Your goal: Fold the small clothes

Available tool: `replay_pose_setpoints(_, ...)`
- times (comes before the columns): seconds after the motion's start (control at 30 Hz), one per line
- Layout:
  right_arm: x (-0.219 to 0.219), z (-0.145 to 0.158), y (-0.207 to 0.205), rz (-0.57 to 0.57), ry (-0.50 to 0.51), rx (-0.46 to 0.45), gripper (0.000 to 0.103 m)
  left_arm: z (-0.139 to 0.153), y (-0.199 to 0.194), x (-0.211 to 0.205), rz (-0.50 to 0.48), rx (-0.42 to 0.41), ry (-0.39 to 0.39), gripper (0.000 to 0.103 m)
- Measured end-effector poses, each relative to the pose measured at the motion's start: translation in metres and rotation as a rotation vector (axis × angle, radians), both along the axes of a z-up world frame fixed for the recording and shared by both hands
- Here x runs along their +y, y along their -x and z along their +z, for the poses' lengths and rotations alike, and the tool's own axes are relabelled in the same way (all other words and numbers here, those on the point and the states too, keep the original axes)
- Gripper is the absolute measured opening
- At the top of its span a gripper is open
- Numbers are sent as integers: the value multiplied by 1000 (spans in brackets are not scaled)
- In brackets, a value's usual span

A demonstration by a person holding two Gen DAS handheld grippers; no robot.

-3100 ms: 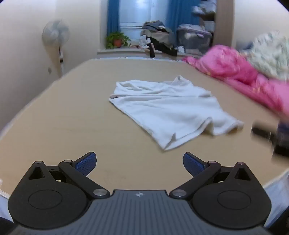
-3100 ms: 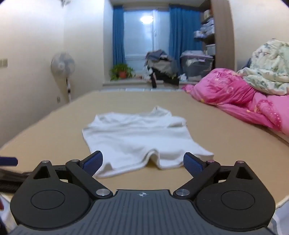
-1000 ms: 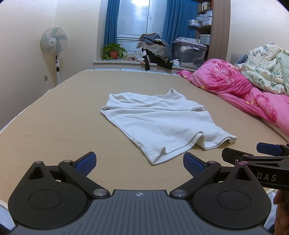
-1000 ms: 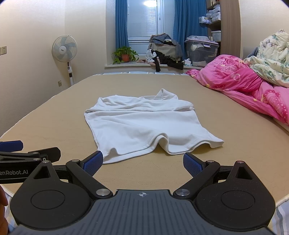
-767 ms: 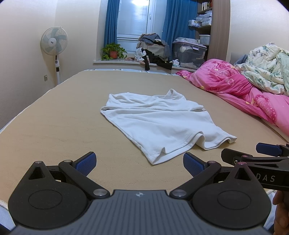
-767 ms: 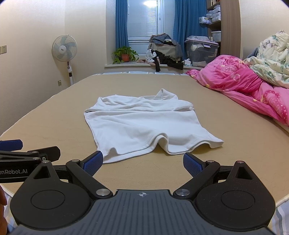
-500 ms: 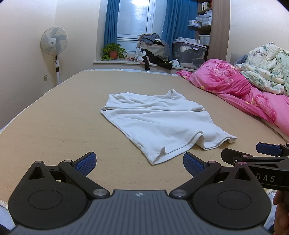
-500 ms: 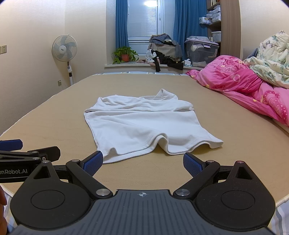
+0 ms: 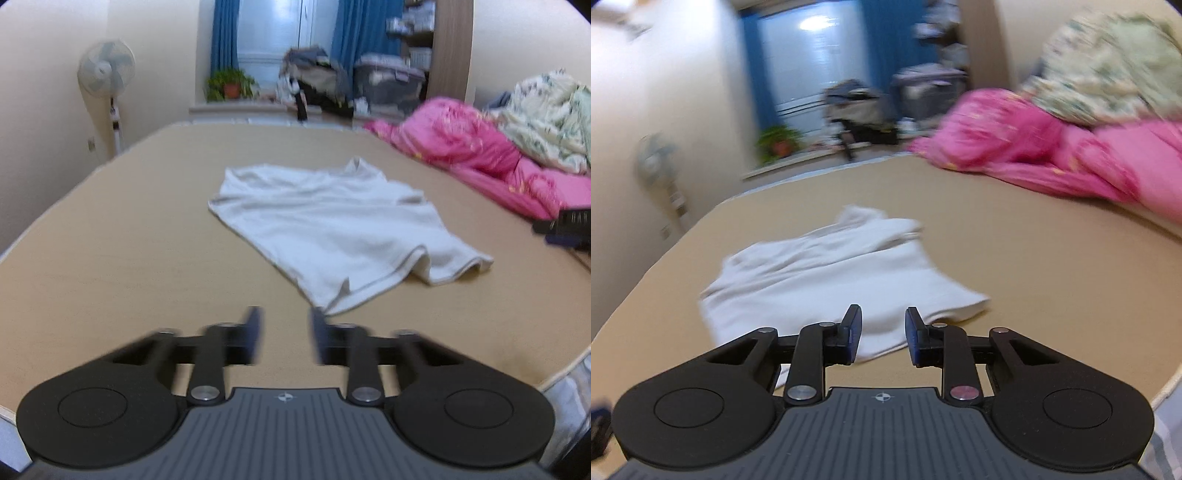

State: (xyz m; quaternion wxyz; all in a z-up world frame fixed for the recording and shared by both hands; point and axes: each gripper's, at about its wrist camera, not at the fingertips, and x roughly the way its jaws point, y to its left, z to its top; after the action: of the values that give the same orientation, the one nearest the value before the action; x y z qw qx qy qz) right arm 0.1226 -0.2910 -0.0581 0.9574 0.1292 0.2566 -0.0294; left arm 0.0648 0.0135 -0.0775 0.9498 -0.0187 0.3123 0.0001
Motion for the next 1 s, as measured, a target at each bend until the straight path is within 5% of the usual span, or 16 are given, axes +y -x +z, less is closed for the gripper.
replay_pose_setpoints(0.13, -49, -24, -53, -90, -59, 77, 30, -7, -37, 8, 3, 66, 39, 16)
replay_pose_setpoints(0.27, -81, -53, -102, -112, -81, 119, 48, -22, -87, 11, 44, 118, 102, 20)
replay_pose_setpoints(0.4, -103, -86, -143, -114, -98, 169, 58, -52, -141, 16, 103, 215, 228, 55)
replay_pose_setpoints(0.6, -92, -133, -187, -45, -60, 276, 61, -86, -186, 14, 189, 293, 349, 59)
replay_pose_setpoints(0.63, -87, -137, -190, -24, -50, 279, 58, -90, -190, 9, 200, 286, 314, 58)
replay_pose_setpoints(0.7, -73, -142, -194, 9, 8, 277, 36, -91, -191, -6, 194, 262, 213, 47)
replay_pose_setpoints(0.73, -67, -142, -196, 17, 56, 271, 28, -91, -191, -14, 172, 257, 157, 35)
replay_pose_setpoints(0.77, -64, -142, -196, 39, 75, 266, 11, -89, -191, -22, 129, 257, 115, 7)
replay_pose_setpoints(0.87, -63, -129, -189, 42, 24, 242, 10, -76, -186, -28, 50, 258, 21, 3)
replay_pose_setpoints(1.0, -61, -81, -157, 46, -24, 167, 9, -29, -159, 19, 103, 197, 62, 3)
